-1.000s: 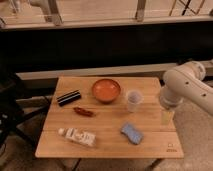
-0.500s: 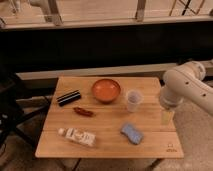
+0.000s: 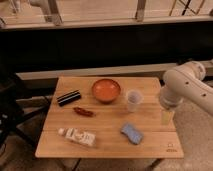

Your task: Wipe the white sponge on the table

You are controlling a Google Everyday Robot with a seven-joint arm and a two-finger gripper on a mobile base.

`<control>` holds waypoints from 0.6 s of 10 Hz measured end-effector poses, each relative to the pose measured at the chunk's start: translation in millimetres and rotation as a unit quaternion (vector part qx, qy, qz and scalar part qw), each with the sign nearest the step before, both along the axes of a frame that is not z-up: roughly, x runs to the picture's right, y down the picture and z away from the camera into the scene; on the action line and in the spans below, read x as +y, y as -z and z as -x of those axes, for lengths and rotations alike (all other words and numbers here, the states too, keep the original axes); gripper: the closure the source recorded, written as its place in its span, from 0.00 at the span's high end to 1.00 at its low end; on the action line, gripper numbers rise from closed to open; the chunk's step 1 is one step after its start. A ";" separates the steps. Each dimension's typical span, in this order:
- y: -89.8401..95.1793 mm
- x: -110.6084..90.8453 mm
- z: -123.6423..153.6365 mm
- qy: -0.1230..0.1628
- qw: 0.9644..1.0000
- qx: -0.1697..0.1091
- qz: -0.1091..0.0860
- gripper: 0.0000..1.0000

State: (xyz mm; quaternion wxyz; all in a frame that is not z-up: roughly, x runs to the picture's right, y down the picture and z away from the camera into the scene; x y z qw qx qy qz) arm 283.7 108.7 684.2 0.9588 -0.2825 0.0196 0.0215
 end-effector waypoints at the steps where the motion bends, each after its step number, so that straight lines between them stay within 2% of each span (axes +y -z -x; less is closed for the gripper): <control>1: 0.0 0.0 0.0 0.000 1.000 0.000 0.000 0.80; 3: -3.2 7.0 5.3 0.007 1.000 -0.003 0.006 0.80; 6: -25.4 32.3 45.3 0.029 0.999 -0.020 0.024 0.80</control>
